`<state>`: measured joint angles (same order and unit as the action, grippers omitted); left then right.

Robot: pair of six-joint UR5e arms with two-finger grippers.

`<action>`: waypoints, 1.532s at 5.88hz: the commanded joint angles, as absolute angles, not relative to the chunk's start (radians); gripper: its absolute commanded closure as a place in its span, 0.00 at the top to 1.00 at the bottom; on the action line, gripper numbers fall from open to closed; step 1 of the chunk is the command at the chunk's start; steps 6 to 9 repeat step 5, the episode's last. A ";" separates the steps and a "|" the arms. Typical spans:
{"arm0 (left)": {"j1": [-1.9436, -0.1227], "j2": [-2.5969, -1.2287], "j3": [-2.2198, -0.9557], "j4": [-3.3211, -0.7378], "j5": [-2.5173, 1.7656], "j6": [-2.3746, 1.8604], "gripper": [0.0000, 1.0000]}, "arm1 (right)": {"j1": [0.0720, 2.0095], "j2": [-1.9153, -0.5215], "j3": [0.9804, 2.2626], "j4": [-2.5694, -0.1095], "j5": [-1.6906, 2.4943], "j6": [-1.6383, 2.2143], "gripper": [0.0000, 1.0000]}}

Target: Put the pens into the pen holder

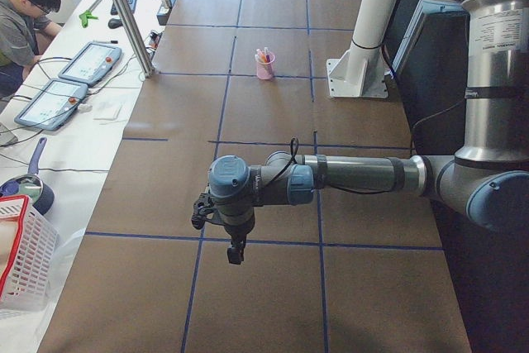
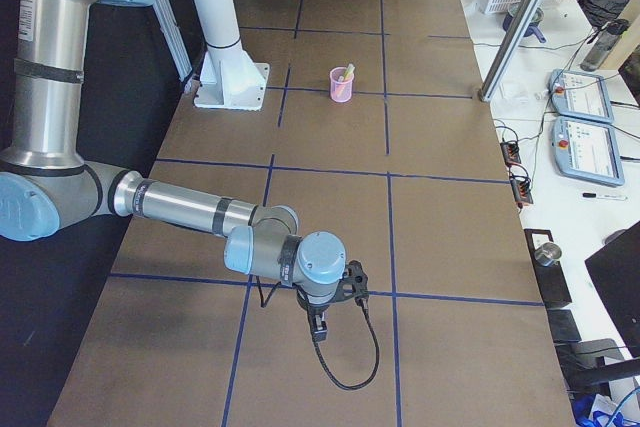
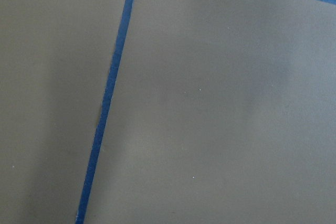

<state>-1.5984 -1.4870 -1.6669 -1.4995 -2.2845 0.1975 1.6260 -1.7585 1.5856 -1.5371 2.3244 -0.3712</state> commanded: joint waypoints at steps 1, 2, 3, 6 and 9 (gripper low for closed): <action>-1.598 -1.486 -1.666 -1.494 -2.281 0.196 1.00 | 1.626 -1.758 1.583 -1.537 2.342 -0.371 1.00; -1.598 -1.477 -1.666 -1.496 -2.281 0.196 1.00 | 1.625 -1.759 1.583 -1.537 2.355 -0.371 1.00; -1.598 -1.477 -1.666 -1.496 -2.280 0.196 1.00 | 1.624 -1.759 1.583 -1.537 2.355 -0.371 1.00; -1.598 -1.476 -1.672 -1.496 -2.280 0.196 1.00 | 1.624 -1.759 1.585 -1.537 2.355 -0.373 1.00; -1.598 -1.476 -1.672 -1.496 -2.280 0.196 1.00 | 1.624 -1.759 1.585 -1.537 2.355 -0.373 1.00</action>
